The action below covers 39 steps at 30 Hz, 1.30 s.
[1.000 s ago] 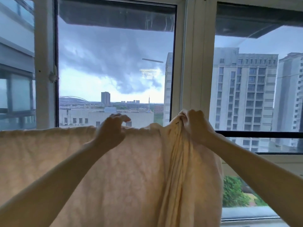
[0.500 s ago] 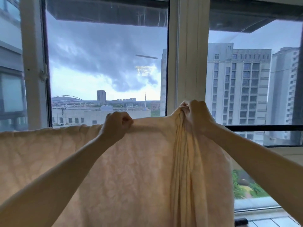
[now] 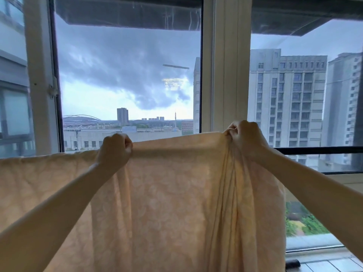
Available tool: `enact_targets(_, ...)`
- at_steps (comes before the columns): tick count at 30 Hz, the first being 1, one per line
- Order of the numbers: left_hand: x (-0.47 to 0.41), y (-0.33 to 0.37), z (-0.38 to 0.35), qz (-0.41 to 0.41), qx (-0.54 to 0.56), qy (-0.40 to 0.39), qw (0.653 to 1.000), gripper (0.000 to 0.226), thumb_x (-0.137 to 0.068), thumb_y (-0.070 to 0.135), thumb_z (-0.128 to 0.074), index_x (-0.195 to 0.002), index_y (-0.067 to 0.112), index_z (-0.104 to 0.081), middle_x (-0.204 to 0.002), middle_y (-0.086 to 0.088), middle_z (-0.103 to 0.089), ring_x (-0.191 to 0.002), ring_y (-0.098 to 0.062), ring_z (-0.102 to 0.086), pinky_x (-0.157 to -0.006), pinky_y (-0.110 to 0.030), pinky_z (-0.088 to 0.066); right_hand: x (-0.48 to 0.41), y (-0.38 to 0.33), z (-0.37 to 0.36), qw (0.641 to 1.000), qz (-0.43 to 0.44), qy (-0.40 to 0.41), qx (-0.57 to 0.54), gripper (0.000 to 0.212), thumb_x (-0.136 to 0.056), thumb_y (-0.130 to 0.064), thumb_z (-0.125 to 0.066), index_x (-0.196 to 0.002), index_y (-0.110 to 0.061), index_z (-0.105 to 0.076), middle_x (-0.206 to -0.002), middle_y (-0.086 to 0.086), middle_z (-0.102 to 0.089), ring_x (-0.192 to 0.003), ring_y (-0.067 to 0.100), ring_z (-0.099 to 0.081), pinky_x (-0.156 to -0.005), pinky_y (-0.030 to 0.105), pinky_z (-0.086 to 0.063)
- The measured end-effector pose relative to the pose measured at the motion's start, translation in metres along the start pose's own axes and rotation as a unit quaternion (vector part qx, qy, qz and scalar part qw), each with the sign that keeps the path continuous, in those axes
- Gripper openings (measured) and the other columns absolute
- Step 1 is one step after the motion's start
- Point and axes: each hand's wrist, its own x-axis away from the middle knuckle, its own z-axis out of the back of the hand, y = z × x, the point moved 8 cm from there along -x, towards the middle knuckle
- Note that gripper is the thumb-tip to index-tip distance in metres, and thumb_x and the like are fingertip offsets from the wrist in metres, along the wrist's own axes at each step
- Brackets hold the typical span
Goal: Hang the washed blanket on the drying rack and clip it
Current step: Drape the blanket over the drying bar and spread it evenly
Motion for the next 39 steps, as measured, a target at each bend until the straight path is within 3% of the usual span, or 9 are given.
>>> enact_targets(4, 0.011, 0.034, -0.014, -0.058, 0.026, -0.028, 0.998, 0.025, -0.087, 0.002, -0.060, -0.109, 0.008, -0.069, -0.114, -0.009, -0.069, -0.103, -0.023, -0.064, -0.087, -0.029, -0.046, 0.012, -0.006, -0.015, 0.998, -0.008, -0.057, 0.028, 0.018, -0.095, -0.028, -0.055, -0.093, -0.014, -0.066, -0.084, 0.001, -0.069, -0.077, 0.017, -0.064, -0.070, 0.030, -0.051)
enact_targets(7, 0.018, 0.071, -0.029, -0.147, 0.056, -0.047, 0.987, 0.021, -0.091, 0.014, -0.060, -0.110, 0.013, -0.069, -0.114, -0.005, -0.068, -0.101, -0.016, -0.061, -0.089, -0.032, -0.050, 0.017, -0.016, -0.019, 0.995, -0.011, -0.082, 0.047, 0.018, -0.095, -0.030, -0.052, -0.088, -0.017, -0.062, -0.079, -0.003, -0.065, -0.078, 0.017, -0.063, -0.065, 0.029, -0.046)
enact_targets(12, 0.026, 0.109, -0.053, -0.194, 0.120, -0.080, 0.970, 0.020, -0.090, 0.027, -0.064, -0.103, 0.014, -0.073, -0.098, 0.002, -0.071, -0.082, -0.008, -0.062, -0.074, -0.025, -0.052, 0.033, -0.066, -0.024, 0.985, 0.146, -0.070, 0.059, 0.018, -0.092, -0.030, -0.056, -0.106, -0.023, -0.066, -0.107, -0.005, -0.066, -0.107, 0.013, -0.054, -0.103, 0.043, -0.037)
enact_targets(18, 0.017, 0.097, -0.048, -0.162, 0.153, -0.044, 0.974, 0.006, -0.083, 0.017, -0.072, -0.087, 0.013, -0.076, -0.081, 0.004, -0.071, -0.072, -0.009, -0.064, -0.072, -0.031, -0.056, 0.036, -0.070, -0.032, 0.982, 0.166, -0.072, 0.046, 0.013, -0.093, -0.024, -0.059, -0.098, -0.017, -0.069, -0.092, -0.003, -0.069, -0.087, 0.011, -0.061, -0.093, 0.039, -0.048)
enact_targets(23, 0.006, 0.086, -0.046, -0.136, 0.142, -0.046, 0.979, 0.006, -0.088, 0.016, -0.067, -0.087, 0.013, -0.073, -0.081, 0.004, -0.070, -0.070, 0.000, -0.059, -0.067, -0.010, -0.043, 0.019, -0.078, -0.038, 0.984, 0.155, -0.071, 0.056, 0.008, -0.093, -0.017, -0.058, -0.090, -0.013, -0.064, -0.079, -0.005, -0.060, -0.073, 0.007, -0.051, -0.088, 0.038, -0.051)
enact_targets(30, -0.002, 0.052, -0.039, -0.094, 0.112, -0.020, 0.989, 0.008, -0.089, 0.015, -0.065, -0.089, 0.010, -0.071, -0.083, -0.001, -0.071, -0.070, -0.009, -0.060, -0.070, -0.023, -0.050, 0.034, -0.088, -0.040, 0.979, 0.175, -0.088, 0.054, 0.014, -0.093, -0.030, -0.057, -0.096, -0.016, -0.062, -0.092, -0.003, -0.063, -0.084, 0.010, -0.055, -0.085, 0.030, -0.049)
enact_targets(32, -0.002, 0.047, -0.037, -0.096, 0.104, -0.016, 0.990, 0.009, -0.090, 0.016, -0.064, -0.091, 0.010, -0.071, -0.084, -0.001, -0.071, -0.068, -0.007, -0.059, -0.068, -0.018, -0.045, 0.042, -0.084, -0.037, 0.977, 0.179, -0.076, 0.085, 0.011, -0.096, -0.024, -0.054, -0.100, -0.018, -0.061, -0.098, -0.004, -0.063, -0.090, 0.011, -0.053, -0.090, 0.030, -0.044)
enact_targets(36, -0.005, 0.052, -0.032, -0.112, 0.105, 0.010, 0.988, 0.009, -0.090, 0.017, -0.064, -0.089, 0.011, -0.070, -0.087, -0.001, -0.071, -0.067, -0.010, -0.058, -0.071, -0.026, -0.050, 0.034, -0.084, -0.033, 0.974, 0.177, -0.051, 0.135, 0.016, -0.095, -0.006, -0.051, -0.106, -0.014, -0.059, -0.105, 0.000, -0.063, -0.101, 0.015, -0.055, -0.097, 0.034, -0.039)
enact_targets(39, -0.010, 0.060, -0.024, -0.129, 0.106, 0.077, 0.983, 0.009, -0.089, 0.016, -0.064, -0.083, 0.011, -0.068, -0.087, -0.002, -0.071, -0.067, -0.012, -0.060, -0.067, -0.028, -0.052, 0.004, -0.080, -0.022, 0.986, 0.126, -0.003, 0.113, 0.014, -0.093, -0.006, -0.053, -0.101, -0.011, -0.064, -0.095, 0.002, -0.066, -0.095, 0.017, -0.057, -0.090, 0.032, -0.041)
